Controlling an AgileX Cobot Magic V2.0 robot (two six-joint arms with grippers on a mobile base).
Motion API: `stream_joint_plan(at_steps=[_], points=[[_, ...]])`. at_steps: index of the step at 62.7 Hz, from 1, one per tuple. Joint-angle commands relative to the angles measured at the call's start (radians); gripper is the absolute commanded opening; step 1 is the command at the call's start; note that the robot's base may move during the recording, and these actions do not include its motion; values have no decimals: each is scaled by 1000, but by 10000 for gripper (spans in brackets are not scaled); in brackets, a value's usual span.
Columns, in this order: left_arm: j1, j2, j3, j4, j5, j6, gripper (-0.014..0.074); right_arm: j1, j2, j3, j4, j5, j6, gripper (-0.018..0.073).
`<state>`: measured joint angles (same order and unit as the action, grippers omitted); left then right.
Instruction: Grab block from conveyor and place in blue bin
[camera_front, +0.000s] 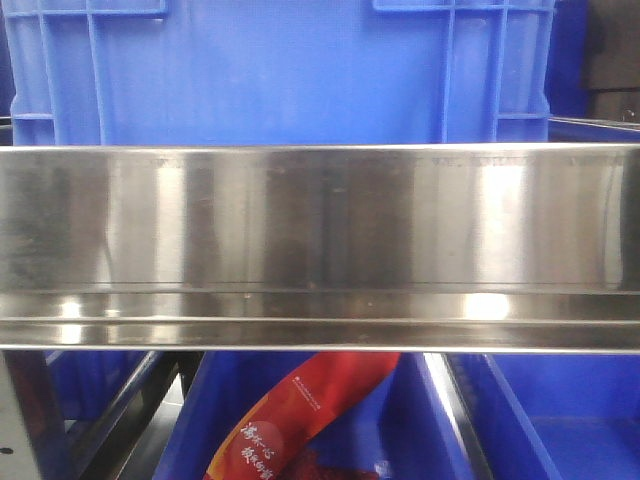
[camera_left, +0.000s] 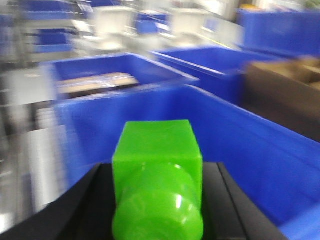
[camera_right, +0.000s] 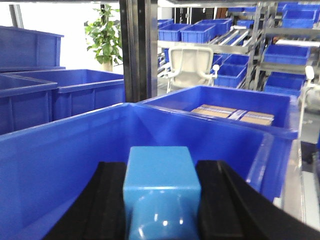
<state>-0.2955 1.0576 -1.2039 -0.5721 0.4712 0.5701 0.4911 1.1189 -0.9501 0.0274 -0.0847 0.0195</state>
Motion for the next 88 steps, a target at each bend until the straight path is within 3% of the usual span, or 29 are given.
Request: stream_joint_plan(at_steps=[1,5,11,22,28,32,39,45,49,57,61,65,72,79,88], points=[[-104,67,-27,61,-69,14,-111,2,31,-39,13,-27,-4,-162],[-168,116,-36,91,-126,14,-111,2,44,-61,13,-4,-4,-162],[-216,178,-39,86,-199,14,-111,2,61,-108,13,112,-4,-162],[-238,255,-39,81,-257,14,-111,2,97,-214,13,363,-4,-162],[-238,277,-39,45,-257,14,-104,2,111,-232,13,388,-4,-162],[-238,286,-39,21,-257,14,-57,2,119,-237,13,390,-4,-162],[-238,294,-39,-5,-257,14,152,2,134,-237,40,392,-4,-145],[-238,296,-39,-7,-262,14,310,21,145,-237,72,379,-4,-41],[-235,296,-39,-7,-269,10,372,36,160,-237,72,369,-4,94],[-235,296,-39,-7,-294,2,379,49,184,-237,72,356,-4,395],[-235,296,-39,-7,-295,2,379,49,184,-237,72,358,-4,494],[-235,296,-39,-7,-295,2,376,49,179,-237,72,358,-4,535],[-235,294,-39,-7,-302,2,339,49,166,-237,72,358,-4,522],[-235,276,-39,-7,-302,2,253,49,146,-237,72,377,-4,438],[-235,255,-39,-7,-302,2,48,47,115,-237,72,394,-4,120]])
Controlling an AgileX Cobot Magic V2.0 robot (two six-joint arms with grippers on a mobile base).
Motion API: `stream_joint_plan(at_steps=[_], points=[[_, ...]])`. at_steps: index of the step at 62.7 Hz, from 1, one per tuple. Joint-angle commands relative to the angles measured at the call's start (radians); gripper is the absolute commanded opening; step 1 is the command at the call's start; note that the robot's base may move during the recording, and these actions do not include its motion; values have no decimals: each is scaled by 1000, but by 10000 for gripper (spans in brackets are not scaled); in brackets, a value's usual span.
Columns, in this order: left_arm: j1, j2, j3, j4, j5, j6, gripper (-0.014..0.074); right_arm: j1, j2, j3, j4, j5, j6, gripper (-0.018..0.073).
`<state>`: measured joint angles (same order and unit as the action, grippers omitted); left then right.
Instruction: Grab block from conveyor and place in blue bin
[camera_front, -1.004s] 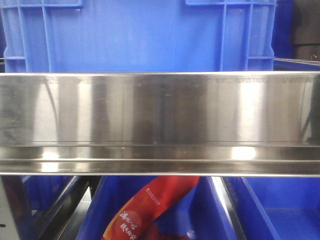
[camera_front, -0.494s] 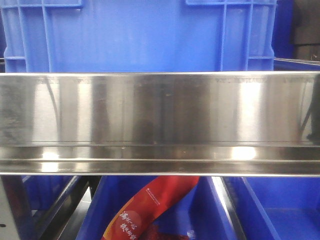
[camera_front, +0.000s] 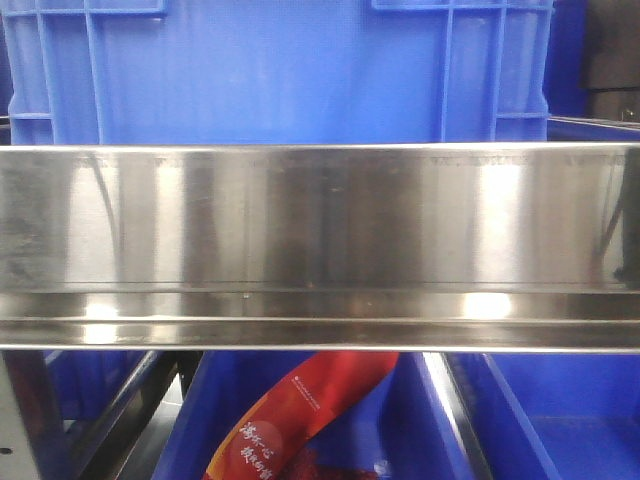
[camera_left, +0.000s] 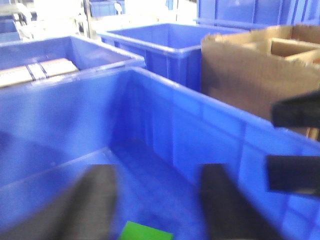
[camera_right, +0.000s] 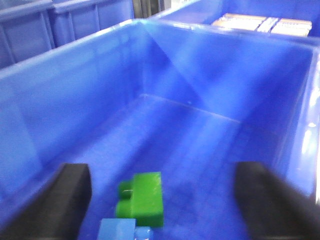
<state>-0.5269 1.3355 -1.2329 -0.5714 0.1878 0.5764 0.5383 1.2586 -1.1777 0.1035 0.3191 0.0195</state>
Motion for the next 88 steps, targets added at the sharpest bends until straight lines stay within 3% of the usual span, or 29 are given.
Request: stream_joint_plan(at_steps=[1,7,22,35,49,58,71,88], points=[[-4,-25,-10,-7,-18,-4,15,0,-29,-9,-4,-9,-4,61],[-4,-44,-10,-7,-12,-4,-111,-12,-53,-9,-4,-38,-2,-166],[13,-164,48,-14,-12,-4,-111,-106,-182,-5,-5,-1,-2,-162],[133,-356,278,-183,-25,-6,-111,-189,-316,64,-26,51,-2,-162],[246,-623,536,-183,-36,-6,-111,-189,-507,337,-50,-59,-2,-162],[291,-795,666,-183,-36,-6,-111,-189,-637,477,-48,-46,-2,-162],[324,-973,805,-182,-57,-6,-111,-189,-762,594,-48,-36,-2,-162],[331,-1041,841,-182,-55,-6,-111,-189,-770,602,-48,-41,-2,-162]])
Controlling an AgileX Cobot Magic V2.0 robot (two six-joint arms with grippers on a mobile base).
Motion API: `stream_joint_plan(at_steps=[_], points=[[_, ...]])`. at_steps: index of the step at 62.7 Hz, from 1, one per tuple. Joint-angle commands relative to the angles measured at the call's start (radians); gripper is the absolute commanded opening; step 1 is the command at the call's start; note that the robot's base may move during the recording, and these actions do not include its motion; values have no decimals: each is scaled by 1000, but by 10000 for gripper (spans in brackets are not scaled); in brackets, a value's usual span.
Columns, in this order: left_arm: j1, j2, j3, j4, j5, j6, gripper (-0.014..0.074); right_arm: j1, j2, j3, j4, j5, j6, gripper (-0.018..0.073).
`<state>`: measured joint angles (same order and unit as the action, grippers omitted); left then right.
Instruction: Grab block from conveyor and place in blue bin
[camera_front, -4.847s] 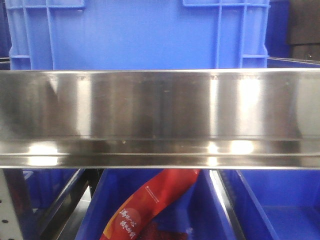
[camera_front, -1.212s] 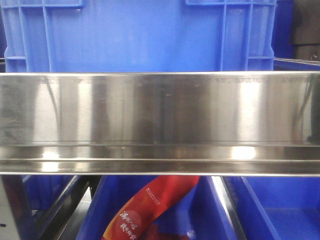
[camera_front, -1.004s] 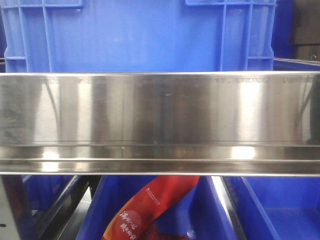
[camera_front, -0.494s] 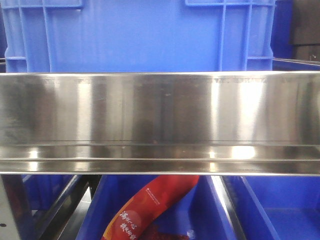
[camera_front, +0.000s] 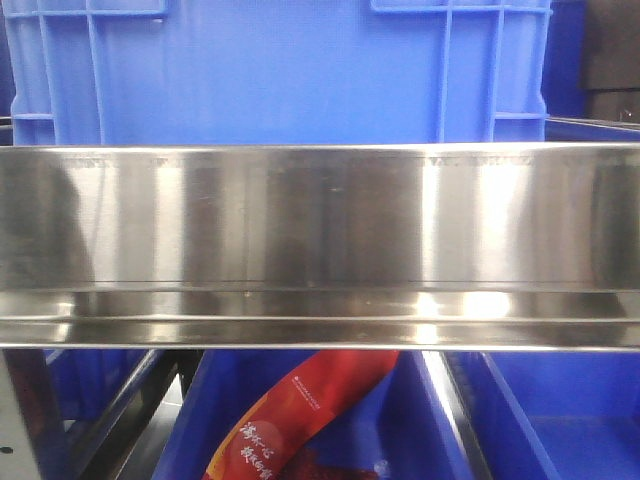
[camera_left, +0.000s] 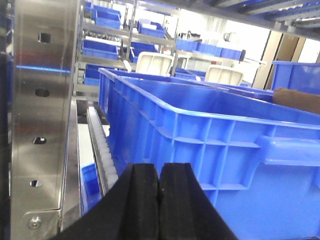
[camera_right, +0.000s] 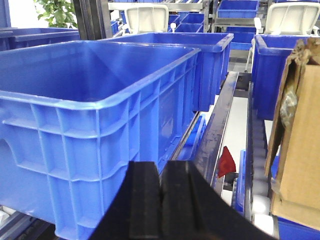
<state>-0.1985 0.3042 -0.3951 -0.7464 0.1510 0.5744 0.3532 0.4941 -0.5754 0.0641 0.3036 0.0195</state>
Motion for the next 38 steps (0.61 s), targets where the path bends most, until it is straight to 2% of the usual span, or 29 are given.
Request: stream_joint_plan(at_steps=[1,28,32,38], points=[[2,-10,3,-7,-18,-4,-111,-4,-6,-1,-9,-25,-2,-162],[2,-10,3,-7,-18,-4,-111,-4,-6,-1,-5,-30,-2,-162],[2,-10,3,-7,-18,-4,-111,-4,-9,15,-5,-61,-2,-162],[2,-10,3,-7,-18,-4,-111,-24,-49,90,-11,-198,-2,-162]])
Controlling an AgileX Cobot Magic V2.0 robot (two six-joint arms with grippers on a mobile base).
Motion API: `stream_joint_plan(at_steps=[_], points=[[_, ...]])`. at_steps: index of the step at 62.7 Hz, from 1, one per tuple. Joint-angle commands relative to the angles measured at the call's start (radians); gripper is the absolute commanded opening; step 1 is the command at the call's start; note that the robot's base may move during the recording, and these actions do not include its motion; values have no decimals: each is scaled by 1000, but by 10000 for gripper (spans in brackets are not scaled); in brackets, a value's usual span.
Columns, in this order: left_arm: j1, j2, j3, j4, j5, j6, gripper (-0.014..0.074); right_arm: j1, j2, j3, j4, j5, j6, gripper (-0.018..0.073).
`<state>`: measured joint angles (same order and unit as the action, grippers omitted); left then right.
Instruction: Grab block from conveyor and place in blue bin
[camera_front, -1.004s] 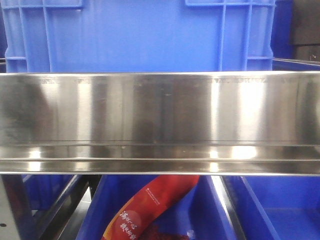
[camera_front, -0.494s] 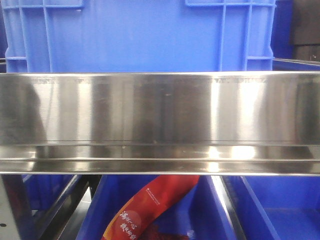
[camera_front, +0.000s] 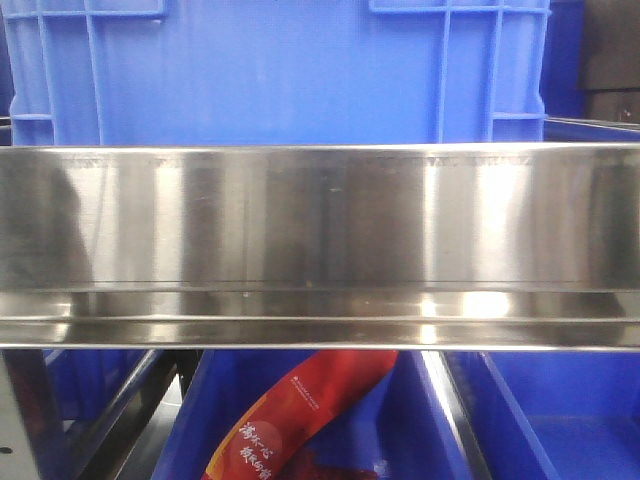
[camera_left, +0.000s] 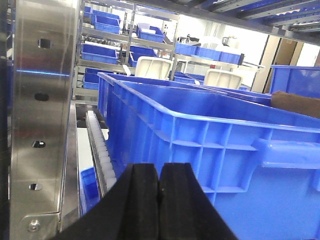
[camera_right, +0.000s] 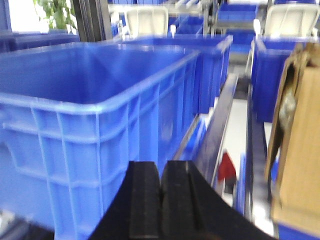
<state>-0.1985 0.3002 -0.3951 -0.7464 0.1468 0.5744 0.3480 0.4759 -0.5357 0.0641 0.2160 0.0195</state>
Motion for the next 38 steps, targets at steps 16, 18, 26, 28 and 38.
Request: stream_joint_plan(at_steps=[16,18,26,28,38], points=[[2,-6,3,-7,-14,-4,-111,-233,-204,341,-13,-273,-6,-162],[2,-6,3,-7,-14,-4,-111,-253,-231,371,-13,-278,-6,-162],[2,-6,3,-7,-14,-4,-111,-295,-329,462,-13,-302,-6,-162],[2,-6,3,-7,-14,-4,-111,-295,-350,489,-13,-302,-6,-162],[2,-6,3,-7,-14,-4,-111,-295,-471,536,-13,-279,-6,-162]])
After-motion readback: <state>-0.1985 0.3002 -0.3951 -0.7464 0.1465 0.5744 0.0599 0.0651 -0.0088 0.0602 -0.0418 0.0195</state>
